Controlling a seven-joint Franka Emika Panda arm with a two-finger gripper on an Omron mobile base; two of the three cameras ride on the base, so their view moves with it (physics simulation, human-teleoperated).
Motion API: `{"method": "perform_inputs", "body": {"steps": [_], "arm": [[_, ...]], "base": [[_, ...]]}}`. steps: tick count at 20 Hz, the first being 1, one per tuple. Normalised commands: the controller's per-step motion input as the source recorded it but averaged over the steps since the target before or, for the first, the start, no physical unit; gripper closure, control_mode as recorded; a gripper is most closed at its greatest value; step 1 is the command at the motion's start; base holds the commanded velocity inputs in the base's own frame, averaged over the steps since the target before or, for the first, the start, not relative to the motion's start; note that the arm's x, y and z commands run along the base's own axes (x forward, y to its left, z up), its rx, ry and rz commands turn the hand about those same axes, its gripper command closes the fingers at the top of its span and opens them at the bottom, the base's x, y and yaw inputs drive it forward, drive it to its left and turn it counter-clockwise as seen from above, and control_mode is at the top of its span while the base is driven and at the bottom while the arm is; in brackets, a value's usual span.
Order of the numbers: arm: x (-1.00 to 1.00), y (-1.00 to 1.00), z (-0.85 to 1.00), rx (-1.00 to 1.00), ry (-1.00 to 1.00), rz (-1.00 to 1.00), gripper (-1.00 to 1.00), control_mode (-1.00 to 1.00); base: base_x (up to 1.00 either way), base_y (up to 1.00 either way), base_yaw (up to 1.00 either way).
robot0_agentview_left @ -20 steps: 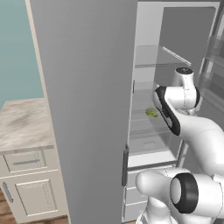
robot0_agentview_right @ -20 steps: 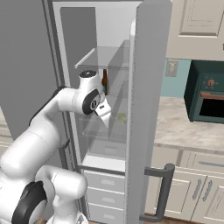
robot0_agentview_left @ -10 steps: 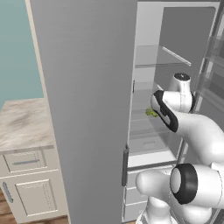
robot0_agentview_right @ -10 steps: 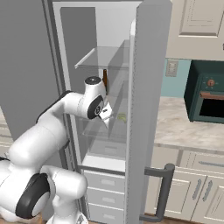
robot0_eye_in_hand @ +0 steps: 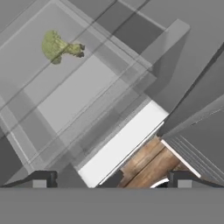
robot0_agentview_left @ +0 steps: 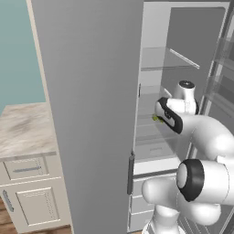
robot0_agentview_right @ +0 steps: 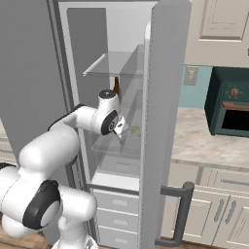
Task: Fully open the fridge drawer.
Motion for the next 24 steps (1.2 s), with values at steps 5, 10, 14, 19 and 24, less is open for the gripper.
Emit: {"method": "perform_inputs", "body": {"steps": [5, 10, 14, 19, 24], "arm": [[0.30, 0.00, -0.14, 0.00, 0.00, 0.01, -1.00, -1.00], [0.35, 0.00, -0.23, 0.00, 0.00, 0.00, -1.00, -1.00], [0.36, 0.00, -0.17, 0.00, 0.00, 0.00, -1.00, -1.00], [0.23, 0.00, -0.18, 0.00, 0.00, 0.02, -1.00, -1.00], [0.24, 0.00, -0.18, 0.00, -0.02, 0.03, -1.00, -1.00]], "base": [[0.00, 0.00, 0.00], [0.00, 0.00, 0.00], [0.00, 0.00, 0.00], [0.00, 0.00, 0.00], [0.00, 0.00, 0.00]]}}
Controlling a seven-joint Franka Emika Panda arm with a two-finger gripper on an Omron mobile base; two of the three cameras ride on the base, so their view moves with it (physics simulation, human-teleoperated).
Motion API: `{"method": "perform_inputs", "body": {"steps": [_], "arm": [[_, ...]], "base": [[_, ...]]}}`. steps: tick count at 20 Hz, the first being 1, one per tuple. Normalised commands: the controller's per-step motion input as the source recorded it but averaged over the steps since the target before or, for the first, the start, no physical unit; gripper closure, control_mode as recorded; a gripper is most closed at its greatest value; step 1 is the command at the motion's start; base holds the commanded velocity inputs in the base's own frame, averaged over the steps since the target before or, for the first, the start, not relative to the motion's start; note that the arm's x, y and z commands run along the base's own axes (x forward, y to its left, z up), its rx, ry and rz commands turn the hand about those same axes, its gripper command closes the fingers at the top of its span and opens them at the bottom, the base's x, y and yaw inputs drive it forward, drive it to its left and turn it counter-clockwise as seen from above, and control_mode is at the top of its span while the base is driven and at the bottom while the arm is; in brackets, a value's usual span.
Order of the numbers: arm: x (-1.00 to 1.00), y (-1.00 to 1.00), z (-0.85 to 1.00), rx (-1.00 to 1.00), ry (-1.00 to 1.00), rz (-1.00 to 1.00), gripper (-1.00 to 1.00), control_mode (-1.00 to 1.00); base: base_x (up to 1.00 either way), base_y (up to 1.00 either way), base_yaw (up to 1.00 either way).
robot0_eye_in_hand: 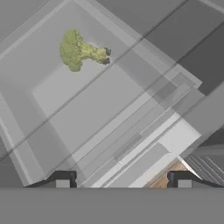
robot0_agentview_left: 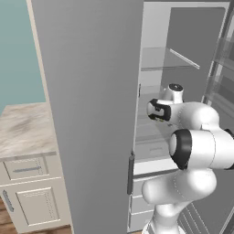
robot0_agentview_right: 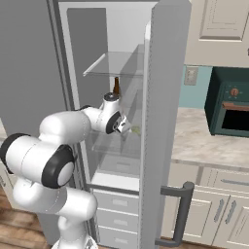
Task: Fully open the fridge drawer.
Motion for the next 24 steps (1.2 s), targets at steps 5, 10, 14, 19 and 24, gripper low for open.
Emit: {"method": "perform_inputs", "body": {"steps": [5, 10, 14, 19, 24], "arm": [[0.13, -0.02, -0.24, 0.00, -0.01, 0.05, -1.00, -1.00], [-0.13, -0.12, -0.42, 0.00, 0.00, 0.08, -1.00, -1.00], [-0.17, -0.16, -0.40, 0.00, 0.00, 0.06, -1.00, -1.00], [-0.41, -0.21, -0.29, -0.01, 0.02, 0.01, -1.00, -1.00], [-0.77, -0.18, -0.06, 0.00, 0.02, 0.00, -1.00, -1.00]], "base": [[0.00, 0.00, 0.00], [0.00, 0.00, 0.00], [0.00, 0.00, 0.00], [0.00, 0.00, 0.00], [0.00, 0.00, 0.00]]}}
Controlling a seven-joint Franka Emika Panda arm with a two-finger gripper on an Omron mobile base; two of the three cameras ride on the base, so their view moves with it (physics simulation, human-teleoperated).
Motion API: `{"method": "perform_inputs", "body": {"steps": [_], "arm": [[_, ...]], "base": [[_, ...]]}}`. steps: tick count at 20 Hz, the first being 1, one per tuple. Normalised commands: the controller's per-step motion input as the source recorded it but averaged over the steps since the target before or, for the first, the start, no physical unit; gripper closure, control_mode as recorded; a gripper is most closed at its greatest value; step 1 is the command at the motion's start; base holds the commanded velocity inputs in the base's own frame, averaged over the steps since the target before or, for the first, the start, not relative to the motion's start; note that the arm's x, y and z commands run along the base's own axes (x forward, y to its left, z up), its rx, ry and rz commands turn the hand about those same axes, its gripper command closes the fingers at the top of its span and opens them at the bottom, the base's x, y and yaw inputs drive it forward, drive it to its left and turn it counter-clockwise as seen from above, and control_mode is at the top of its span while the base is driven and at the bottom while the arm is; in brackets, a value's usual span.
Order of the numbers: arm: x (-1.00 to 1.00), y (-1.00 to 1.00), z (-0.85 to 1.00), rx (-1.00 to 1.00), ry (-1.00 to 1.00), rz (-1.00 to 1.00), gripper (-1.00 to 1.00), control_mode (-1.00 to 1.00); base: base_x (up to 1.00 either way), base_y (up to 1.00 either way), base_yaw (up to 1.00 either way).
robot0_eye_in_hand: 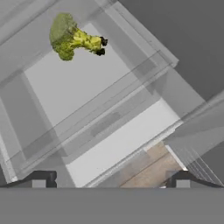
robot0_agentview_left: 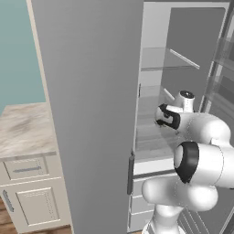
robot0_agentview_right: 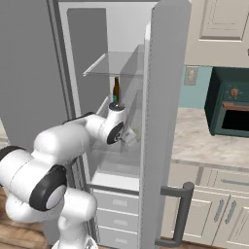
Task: Fully open the fridge drawer.
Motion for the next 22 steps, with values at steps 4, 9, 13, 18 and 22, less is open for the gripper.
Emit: {"method": "perform_inputs", "body": {"steps": [4, 9, 13, 18, 22], "arm": [[-0.90, -0.20, -0.08, -0.01, 0.03, 0.00, -1.00, -1.00], [-0.87, -0.16, -0.08, -0.03, 0.07, 0.00, -1.00, -1.00], [-0.69, 0.00, -0.03, -0.03, 0.01, 0.00, -1.00, -1.00], [-0.51, 0.00, 0.04, 0.00, 0.00, -0.03, -1.00, -1.00], [-0.38, 0.00, 0.47, 0.00, -0.03, -0.08, -1.00, -1.00]], "base": [[0.00, 0.00, 0.00], [0.00, 0.00, 0.00], [0.00, 0.00, 0.00], [0.00, 0.00, 0.00], [0.00, 0.00, 0.00]]}}
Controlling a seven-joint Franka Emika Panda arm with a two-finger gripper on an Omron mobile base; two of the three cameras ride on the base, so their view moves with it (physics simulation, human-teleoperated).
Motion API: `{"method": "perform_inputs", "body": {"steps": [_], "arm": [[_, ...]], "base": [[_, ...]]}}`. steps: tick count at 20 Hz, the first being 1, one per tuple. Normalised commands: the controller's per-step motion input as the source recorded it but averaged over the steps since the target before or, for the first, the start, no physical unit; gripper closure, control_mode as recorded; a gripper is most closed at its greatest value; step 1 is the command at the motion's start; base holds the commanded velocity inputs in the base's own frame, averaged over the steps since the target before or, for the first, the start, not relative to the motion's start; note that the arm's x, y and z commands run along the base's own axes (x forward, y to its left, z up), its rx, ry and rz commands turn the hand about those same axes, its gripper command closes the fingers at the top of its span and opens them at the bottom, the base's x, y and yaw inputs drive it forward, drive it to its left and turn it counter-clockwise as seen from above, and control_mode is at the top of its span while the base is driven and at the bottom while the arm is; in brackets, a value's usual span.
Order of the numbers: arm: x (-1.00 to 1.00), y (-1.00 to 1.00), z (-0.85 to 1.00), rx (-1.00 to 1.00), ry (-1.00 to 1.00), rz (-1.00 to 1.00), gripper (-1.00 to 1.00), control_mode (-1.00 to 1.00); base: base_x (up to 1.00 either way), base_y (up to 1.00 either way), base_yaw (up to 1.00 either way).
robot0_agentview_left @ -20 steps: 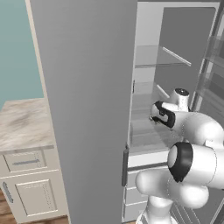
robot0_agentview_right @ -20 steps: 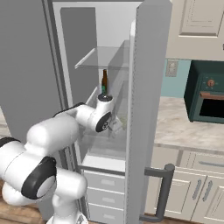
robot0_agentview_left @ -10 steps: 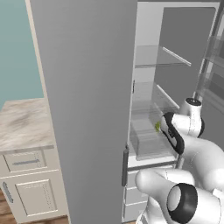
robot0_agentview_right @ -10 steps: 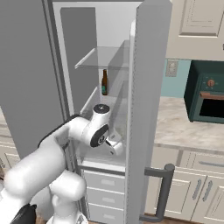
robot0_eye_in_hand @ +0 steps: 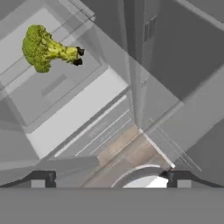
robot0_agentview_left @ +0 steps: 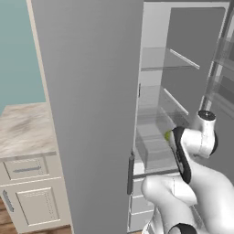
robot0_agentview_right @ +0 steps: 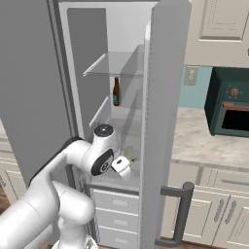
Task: Fully open the fridge drawer.
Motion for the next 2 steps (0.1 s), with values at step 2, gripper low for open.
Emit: {"method": "perform_inputs", "body": {"steps": [2], "arm": [[-0.26, 0.01, 0.76, 0.00, -0.08, -0.09, -1.00, -1.00]], "base": [[0.00, 0.00, 0.00]]}}
